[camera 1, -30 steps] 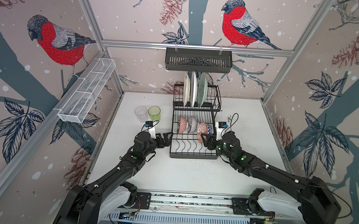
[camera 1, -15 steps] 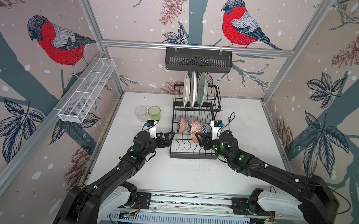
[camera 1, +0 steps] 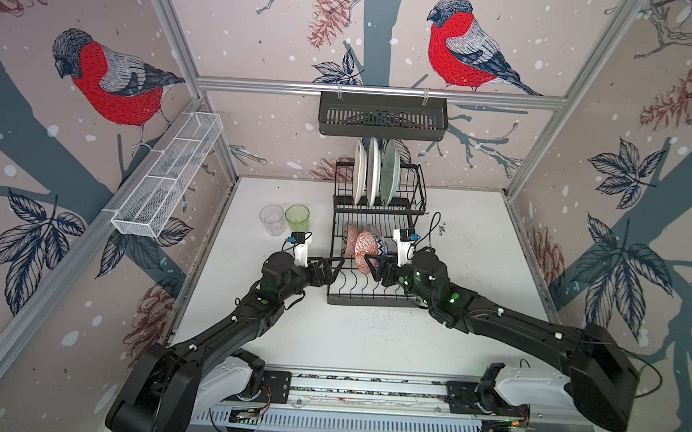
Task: Unload the mixed dishes from the dish rack
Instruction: 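Close the left gripper on the rim of the held bowl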
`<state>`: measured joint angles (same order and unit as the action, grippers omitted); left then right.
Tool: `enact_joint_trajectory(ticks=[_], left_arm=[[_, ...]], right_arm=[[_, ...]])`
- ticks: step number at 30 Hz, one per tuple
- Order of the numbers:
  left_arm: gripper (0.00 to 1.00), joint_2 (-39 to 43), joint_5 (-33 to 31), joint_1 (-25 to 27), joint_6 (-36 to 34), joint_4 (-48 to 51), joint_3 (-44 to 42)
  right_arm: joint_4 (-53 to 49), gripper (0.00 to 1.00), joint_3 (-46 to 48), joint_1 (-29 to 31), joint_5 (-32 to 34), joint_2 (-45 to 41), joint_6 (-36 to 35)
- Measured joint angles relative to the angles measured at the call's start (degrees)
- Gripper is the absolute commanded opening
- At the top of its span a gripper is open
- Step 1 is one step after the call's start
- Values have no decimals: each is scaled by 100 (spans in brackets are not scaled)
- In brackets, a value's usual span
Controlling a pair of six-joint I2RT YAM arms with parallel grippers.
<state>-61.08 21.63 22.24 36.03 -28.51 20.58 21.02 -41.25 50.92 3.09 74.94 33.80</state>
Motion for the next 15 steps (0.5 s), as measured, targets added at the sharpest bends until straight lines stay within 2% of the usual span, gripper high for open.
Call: enact_joint_trajectory(ticks=[8,15], left_arm=[[96,-83,229,4,149,-216,0],[85,-166,376,4,299,-376,-11]], right_arm=[[83,53,-306,188,-186,361,-33],[212,53,-483,302,-313,535,-59]])
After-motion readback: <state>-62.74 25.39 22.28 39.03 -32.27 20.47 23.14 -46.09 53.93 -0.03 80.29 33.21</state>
